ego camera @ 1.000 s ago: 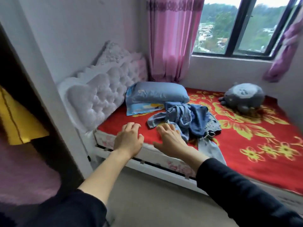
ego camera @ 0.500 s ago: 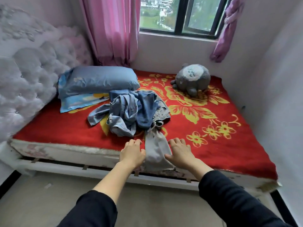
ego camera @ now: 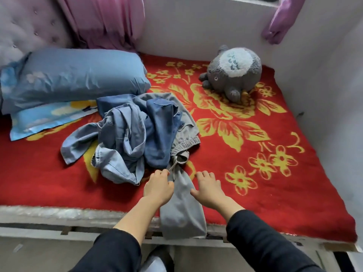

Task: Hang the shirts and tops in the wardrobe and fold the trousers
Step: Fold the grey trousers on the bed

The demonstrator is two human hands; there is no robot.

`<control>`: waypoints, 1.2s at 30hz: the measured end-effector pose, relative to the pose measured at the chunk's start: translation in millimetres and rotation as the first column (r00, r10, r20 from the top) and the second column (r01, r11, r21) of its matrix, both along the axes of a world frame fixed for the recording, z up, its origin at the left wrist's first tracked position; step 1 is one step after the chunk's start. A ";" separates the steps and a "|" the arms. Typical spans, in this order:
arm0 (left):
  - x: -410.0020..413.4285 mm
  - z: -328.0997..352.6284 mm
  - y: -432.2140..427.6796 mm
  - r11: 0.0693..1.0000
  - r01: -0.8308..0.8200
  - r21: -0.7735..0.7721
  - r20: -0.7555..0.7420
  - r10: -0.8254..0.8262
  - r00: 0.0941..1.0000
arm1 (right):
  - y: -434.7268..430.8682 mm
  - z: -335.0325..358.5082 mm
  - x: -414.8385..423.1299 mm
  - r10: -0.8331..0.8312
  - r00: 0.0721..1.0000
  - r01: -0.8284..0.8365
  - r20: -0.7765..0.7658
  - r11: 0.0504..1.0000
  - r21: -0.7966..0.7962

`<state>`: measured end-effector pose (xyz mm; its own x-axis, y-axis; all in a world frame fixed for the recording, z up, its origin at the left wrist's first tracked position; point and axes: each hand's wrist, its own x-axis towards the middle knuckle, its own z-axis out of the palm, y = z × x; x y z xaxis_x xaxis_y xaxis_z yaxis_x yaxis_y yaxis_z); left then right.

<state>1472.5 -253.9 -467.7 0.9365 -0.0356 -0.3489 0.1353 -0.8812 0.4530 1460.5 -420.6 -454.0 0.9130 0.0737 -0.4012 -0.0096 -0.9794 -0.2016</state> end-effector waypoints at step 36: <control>190.2 -170.9 -84.0 0.717 -0.648 -0.258 -0.200 0.616 0.762 | -114.7 -220.8 327.6 -0.109 0.993 0.117 -0.048 0.960 0.254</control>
